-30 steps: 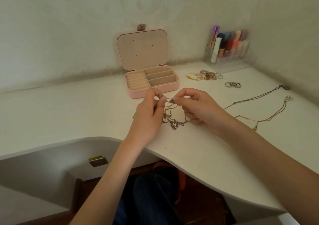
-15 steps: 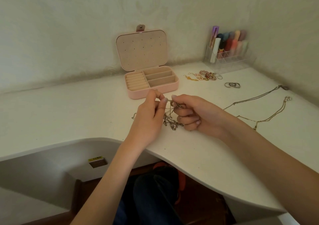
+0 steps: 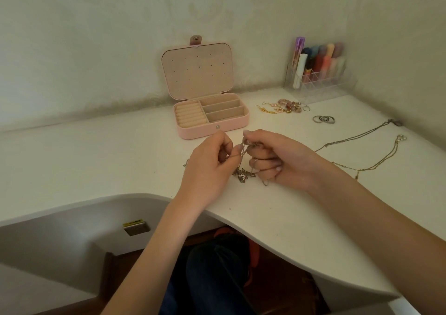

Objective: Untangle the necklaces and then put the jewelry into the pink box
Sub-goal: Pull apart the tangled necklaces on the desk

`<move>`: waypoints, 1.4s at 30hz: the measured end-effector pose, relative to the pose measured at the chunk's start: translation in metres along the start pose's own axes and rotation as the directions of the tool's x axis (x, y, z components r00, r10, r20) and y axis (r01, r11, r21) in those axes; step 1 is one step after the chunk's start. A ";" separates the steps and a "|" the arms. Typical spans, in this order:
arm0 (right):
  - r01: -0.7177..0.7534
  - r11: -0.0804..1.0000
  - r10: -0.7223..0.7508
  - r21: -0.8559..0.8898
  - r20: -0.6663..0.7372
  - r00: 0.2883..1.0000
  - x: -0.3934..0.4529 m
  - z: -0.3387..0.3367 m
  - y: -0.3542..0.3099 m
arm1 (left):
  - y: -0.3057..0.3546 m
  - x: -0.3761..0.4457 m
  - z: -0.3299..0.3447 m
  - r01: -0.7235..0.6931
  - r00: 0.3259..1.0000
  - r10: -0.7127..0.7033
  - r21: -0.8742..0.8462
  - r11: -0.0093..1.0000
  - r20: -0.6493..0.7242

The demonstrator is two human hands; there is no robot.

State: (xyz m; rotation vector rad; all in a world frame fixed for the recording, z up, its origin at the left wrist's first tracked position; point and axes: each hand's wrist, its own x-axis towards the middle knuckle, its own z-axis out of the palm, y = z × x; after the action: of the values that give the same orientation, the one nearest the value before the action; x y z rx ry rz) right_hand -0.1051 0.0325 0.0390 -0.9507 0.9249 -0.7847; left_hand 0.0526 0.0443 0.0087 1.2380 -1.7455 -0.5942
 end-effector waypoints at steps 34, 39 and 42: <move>0.049 0.955 -0.083 -0.291 -0.106 0.991 -0.006 -0.002 -0.003 | 0.001 -0.003 0.002 -0.283 0.925 0.285 0.043 0.958 -0.253; -0.015 0.966 -0.022 -0.258 -0.141 0.990 -0.004 -0.004 -0.002 | -0.004 -0.003 0.007 -0.372 0.881 0.407 0.176 0.911 -0.243; -0.040 0.966 -0.003 -0.257 -0.167 0.986 -0.005 -0.004 -0.003 | -0.007 -0.001 0.009 -0.445 0.829 0.508 0.274 0.852 -0.234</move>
State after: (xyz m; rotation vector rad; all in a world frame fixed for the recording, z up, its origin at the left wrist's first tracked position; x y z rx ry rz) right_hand -0.1116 0.0348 0.0419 -1.1146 1.2023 -0.7463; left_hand 0.0486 0.0418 -0.0019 0.9060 -1.7922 0.0766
